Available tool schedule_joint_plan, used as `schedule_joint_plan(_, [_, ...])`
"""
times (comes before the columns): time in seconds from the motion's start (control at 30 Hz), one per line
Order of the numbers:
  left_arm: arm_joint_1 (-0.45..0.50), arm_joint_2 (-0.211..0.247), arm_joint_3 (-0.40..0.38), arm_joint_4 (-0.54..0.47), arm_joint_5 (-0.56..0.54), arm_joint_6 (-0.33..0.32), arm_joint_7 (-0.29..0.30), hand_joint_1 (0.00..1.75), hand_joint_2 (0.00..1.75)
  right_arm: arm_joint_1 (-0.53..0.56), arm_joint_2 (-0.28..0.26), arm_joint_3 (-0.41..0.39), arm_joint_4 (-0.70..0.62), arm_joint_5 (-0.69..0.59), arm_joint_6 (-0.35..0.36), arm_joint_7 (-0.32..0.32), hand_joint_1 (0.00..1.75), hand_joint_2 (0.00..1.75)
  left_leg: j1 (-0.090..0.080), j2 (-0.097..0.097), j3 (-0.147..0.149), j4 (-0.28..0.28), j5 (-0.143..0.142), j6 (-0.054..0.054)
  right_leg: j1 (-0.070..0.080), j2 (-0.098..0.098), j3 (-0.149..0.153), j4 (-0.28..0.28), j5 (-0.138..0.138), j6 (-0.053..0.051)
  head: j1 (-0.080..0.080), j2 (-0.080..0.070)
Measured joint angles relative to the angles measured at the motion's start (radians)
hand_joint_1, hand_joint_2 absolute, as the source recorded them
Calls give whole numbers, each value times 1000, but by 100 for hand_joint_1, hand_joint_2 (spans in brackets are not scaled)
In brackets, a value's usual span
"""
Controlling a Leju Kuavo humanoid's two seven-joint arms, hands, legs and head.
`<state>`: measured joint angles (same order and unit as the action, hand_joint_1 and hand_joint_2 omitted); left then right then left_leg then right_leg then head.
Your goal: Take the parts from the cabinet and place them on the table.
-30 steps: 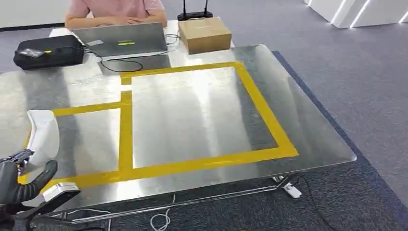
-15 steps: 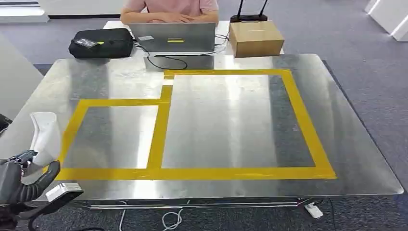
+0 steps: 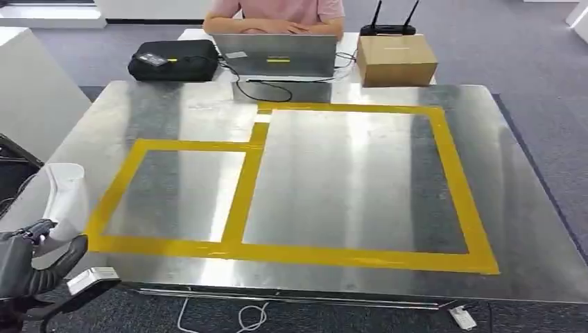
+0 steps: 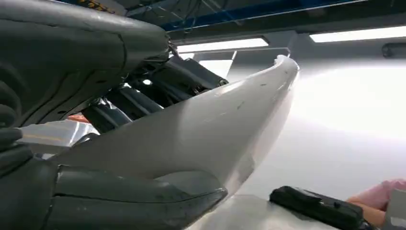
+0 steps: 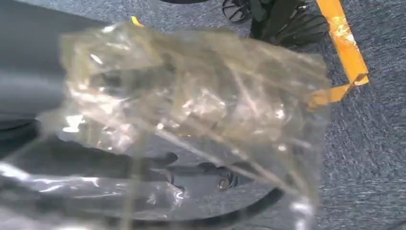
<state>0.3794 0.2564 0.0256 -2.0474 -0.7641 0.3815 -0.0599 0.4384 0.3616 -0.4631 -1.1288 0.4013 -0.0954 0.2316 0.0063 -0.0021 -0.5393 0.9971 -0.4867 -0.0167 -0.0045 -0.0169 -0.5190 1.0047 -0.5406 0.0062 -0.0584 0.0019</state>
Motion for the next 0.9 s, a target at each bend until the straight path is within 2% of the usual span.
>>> schedule_joint_plan(0.03, [2,-1,0,0,0,0,0,175,175,0,0,0,0,0,0,0,0,0,1,-1,1,-1,0,-6,1,0,-4,-1,-3,-18,1,0])
schedule_joint_plan(0.3, [0,-1,-4,0,-8,-3,-2,175,175,1,0,2,0,0,0,0,0,0,-3,-1,1,0,-5,6,-3,0,5,-18,7,-2,2,0])
schedule_joint_plan(0.47, [-10,8,-17,0,-10,-6,-15,175,175,0,0,2,0,1,8,0,0,0,-5,-1,1,1,-5,8,-5,0,5,-18,6,2,2,0])
schedule_joint_plan(0.57, [-27,26,-38,3,-13,-32,-49,175,175,-1,0,2,0,15,27,-10,0,0,-5,-1,2,1,-5,8,-5,0,5,-18,5,5,1,0])
schedule_joint_plan(0.67, [-52,53,-88,14,-29,-74,-97,175,175,-10,0,-5,2,47,54,-36,0,0,-5,-1,4,1,-5,8,-4,0,5,-18,5,6,1,0])
schedule_joint_plan(0.7, [-68,62,-111,22,-27,-106,-126,175,175,-17,0,-10,6,71,69,-54,0,0,-5,-1,5,1,-5,8,-4,0,5,-18,5,6,1,0])
schedule_joint_plan(0.77, [-108,73,-184,53,-31,-146,-175,175,175,-42,0,-34,29,126,92,-91,0,0,-5,-1,5,1,-4,9,-4,-1,6,-18,5,6,1,0])
schedule_joint_plan(0.9, [-183,87,-323,110,-77,-169,-184,175,175,-90,0,-96,89,210,118,-153,0,0,-5,-1,6,1,-4,9,-4,-1,7,-17,5,6,2,0])
